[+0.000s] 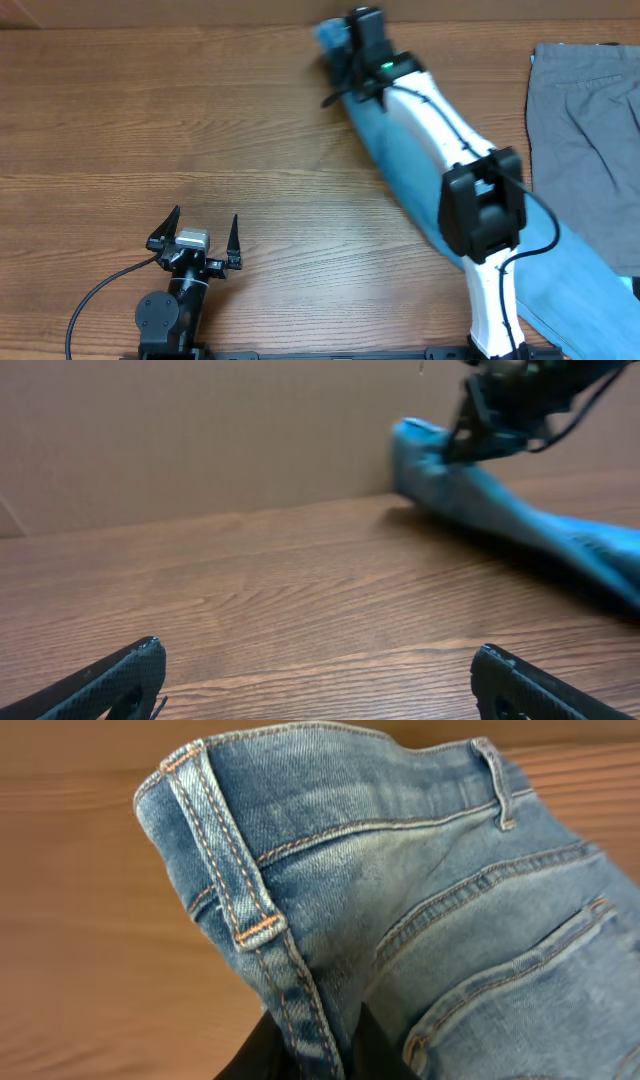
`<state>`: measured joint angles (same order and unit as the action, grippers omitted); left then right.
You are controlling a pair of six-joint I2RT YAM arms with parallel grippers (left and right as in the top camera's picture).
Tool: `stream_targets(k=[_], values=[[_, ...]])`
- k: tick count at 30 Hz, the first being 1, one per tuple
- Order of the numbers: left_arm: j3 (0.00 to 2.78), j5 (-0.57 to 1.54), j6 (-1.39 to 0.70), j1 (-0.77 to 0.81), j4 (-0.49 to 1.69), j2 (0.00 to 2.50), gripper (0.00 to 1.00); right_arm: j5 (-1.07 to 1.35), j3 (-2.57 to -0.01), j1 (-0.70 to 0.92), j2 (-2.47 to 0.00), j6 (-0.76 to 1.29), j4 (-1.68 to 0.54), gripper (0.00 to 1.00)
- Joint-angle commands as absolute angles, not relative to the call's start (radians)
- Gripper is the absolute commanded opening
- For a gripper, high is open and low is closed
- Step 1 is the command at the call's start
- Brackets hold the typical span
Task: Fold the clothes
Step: 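Drag the jeans leftward with the right gripper onto the table center, then release the jeans and lift the right gripper back to the upper right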
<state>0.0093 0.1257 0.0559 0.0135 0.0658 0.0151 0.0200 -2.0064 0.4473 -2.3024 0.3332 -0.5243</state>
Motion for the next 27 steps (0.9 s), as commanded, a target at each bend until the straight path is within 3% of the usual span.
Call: stream_targets(k=[1,9,11,13,14,16,17,27], values=[[0.005,0.120,0.068,0.012,0.067,0.006,1.00,0.183,-2.022,0.537,-2.294,0.485,-0.470,0.04],[0.005,0.120,0.068,0.012,0.067,0.006,1.00,0.242,-2.022,0.767,-2.306,0.530,-0.327,0.04],[0.005,0.120,0.068,0.012,0.067,0.006,1.00,0.241,-2.023,0.796,-2.306,0.536,-0.314,0.09],[0.005,0.120,0.068,0.012,0.067,0.006,1.00,0.222,-2.026,0.808,-2.306,0.510,-0.323,0.54],[0.005,0.120,0.068,0.012,0.067,0.006,1.00,0.210,-2.033,0.807,-2.306,0.500,-0.339,0.68],[0.005,0.120,0.068,0.012,0.067,0.006,1.00,0.183,-2.057,0.784,-2.305,0.497,-0.391,0.77],[0.005,0.120,0.068,0.012,0.067,0.006,1.00,0.180,-2.092,0.752,-2.302,0.497,-0.457,0.97],[0.005,0.120,0.068,0.012,0.067,0.006,1.00,0.186,-2.225,0.478,-2.221,0.497,-0.902,1.00]])
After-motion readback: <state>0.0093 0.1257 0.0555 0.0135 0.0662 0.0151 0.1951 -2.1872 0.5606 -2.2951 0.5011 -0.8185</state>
